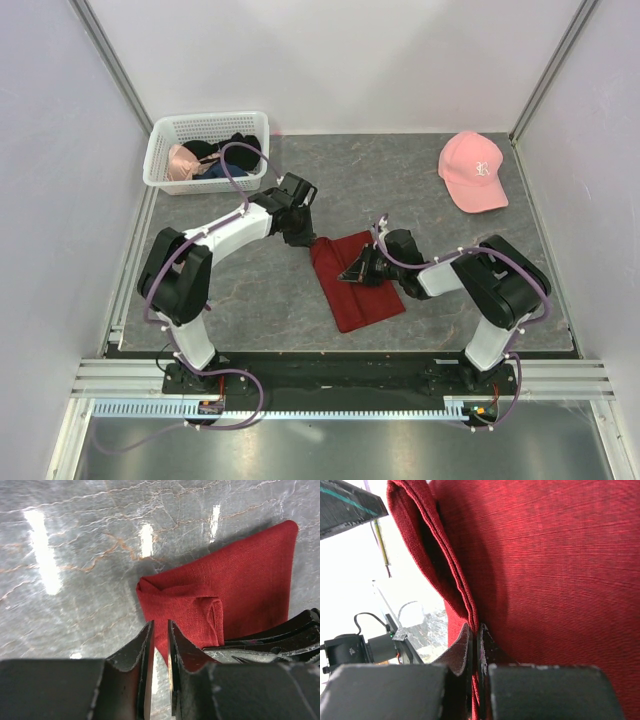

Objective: Fold the napkin into a case and place the utensils inside
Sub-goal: Fold the lower triangle-folded napkin at the center of the board.

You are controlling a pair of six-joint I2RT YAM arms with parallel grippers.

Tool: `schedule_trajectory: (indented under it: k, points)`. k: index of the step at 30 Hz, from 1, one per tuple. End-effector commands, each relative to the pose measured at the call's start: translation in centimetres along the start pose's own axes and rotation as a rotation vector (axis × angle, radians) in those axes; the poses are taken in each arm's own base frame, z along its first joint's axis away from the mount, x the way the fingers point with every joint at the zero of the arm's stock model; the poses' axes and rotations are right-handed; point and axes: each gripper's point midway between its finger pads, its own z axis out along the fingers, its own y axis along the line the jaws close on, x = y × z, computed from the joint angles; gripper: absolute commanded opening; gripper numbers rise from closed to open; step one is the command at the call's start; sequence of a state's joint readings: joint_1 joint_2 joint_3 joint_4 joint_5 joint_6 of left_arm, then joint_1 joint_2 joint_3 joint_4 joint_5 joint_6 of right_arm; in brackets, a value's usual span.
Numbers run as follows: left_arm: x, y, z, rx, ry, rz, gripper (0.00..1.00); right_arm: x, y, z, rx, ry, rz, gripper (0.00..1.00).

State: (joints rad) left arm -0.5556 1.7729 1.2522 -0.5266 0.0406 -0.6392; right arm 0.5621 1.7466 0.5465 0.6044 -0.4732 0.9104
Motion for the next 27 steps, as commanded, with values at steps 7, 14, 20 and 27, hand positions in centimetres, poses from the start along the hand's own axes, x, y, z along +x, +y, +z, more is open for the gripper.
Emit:
schedule_trajectory:
  k: [7,14,20,27]
  points:
    - [-1.7,-2.6,1.6,0.114,-0.025,-0.028,0.2,-0.3,-1.7,-0.2,0.063,-0.005,0.0,0.0]
    - [-1.9,-3.2,2.9,0.138,-0.021,-0.035,0.19,-0.5,-1.7,-0.3,0.069,-0.001,-0.02,0.0]
    - [-1.5,-3.2,4.0,0.145,-0.003,-0.043,0.18,-1.3,-1.2,-0.7,0.101,-0.003,-0.075,0.08]
    - [-1.1,-3.4,4.3,0.163,0.011,-0.04,0.16,-1.8,-1.2,-1.6,0.169,0.011,-0.119,0.26]
